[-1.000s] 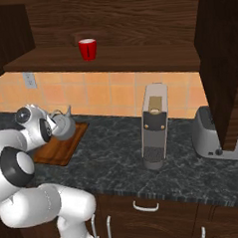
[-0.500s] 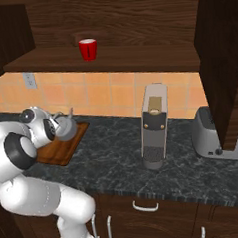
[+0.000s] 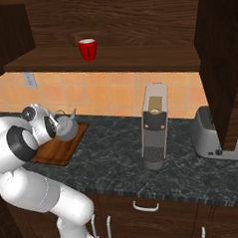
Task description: Pick the kettle from the counter and place it on the tray. Then pick the mug from the cabinet and place it on the tray. Then close the cabinet doors.
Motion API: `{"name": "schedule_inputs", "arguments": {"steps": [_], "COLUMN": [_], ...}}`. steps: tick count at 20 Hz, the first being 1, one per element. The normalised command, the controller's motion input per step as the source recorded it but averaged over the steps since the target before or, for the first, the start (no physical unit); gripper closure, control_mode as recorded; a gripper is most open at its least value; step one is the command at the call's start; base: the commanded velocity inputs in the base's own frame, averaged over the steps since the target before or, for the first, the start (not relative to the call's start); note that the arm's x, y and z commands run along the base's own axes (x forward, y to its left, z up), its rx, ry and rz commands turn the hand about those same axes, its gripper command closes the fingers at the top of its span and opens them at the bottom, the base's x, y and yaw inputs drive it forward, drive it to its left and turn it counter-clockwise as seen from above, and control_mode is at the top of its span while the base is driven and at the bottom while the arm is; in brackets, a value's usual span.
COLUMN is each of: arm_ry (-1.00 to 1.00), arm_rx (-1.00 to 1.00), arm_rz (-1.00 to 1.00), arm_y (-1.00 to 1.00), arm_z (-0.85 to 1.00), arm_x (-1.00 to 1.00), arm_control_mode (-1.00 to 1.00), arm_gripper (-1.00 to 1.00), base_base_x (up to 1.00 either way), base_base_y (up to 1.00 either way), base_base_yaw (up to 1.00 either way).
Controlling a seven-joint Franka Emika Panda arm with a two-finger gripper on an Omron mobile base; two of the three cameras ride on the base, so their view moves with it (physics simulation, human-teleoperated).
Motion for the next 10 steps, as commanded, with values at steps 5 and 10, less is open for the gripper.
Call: {"name": "schedule_inputs", "arguments": {"steps": [5,10], "arm_ry": [0.0,0.0], "arm_rx": [0.03,0.03], "arm_rz": [0.0,0.0], "arm_y": [0.0,-0.07], "arm_z": [-0.18,-0.14], "arm_x": [0.04,0.02], "arm_control_mode": [-1.0,-1.0], "arm_gripper": [1.0,-1.0], "base_base_x": [0.0,0.0], "base_base_y": [0.0,0.0], "base_base_yaw": [0.0,0.0]}}
